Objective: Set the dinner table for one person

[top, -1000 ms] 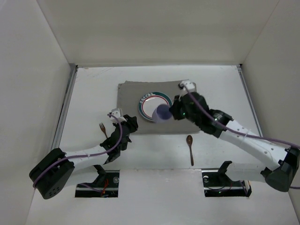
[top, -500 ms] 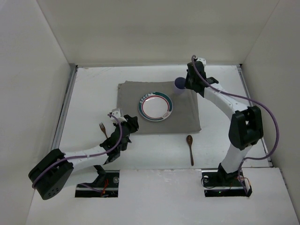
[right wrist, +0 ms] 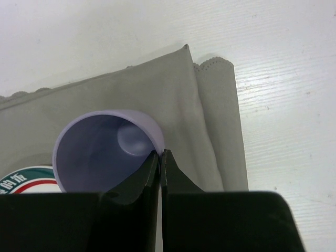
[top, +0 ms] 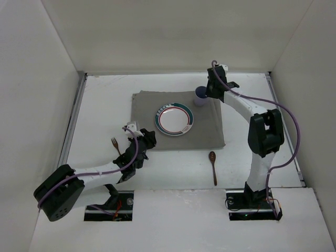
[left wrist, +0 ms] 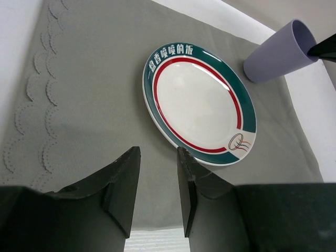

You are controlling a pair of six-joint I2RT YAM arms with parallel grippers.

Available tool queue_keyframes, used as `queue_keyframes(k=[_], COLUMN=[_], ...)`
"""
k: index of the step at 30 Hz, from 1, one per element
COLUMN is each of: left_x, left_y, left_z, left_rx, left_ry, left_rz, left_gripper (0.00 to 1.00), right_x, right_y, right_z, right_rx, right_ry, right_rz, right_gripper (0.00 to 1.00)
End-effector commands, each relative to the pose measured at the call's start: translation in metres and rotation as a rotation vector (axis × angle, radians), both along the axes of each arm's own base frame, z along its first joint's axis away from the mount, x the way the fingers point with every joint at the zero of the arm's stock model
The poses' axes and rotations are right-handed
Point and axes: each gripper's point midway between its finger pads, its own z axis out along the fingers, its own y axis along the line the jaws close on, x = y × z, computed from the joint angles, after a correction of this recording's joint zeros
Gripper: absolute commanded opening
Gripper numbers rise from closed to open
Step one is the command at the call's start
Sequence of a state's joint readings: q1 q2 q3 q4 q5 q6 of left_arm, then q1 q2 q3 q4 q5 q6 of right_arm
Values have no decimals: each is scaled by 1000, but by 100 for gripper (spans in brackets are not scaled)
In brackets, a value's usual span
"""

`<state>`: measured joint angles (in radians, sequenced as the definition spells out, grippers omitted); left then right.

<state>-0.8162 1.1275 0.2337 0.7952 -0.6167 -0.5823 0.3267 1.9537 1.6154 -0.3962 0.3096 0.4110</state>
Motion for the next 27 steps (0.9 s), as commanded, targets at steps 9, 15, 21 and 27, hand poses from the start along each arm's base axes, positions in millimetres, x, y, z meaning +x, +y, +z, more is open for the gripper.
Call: queue_keyframes(k=[9, 15, 21, 27], left_x=[7, 7, 8, 8], left_y=[-8, -8, -7, -7], left_z=[24, 23, 22, 22], left_rx=[-66, -64, -63, -63], left_ry=[-48, -47, -42, -42], left_rz=[0, 1, 5, 5], left_gripper=[32, 32, 32, 32], right_x=[10, 9, -11, -71], right_y=[-4, -3, -4, -9], right_z=[14, 41, 77, 94], right_rx=[-17, 6, 28, 59], right_ry=[-26, -85, -154, -230], right_rz=[-26, -21, -13, -12], right_gripper=[22, 43, 51, 51])
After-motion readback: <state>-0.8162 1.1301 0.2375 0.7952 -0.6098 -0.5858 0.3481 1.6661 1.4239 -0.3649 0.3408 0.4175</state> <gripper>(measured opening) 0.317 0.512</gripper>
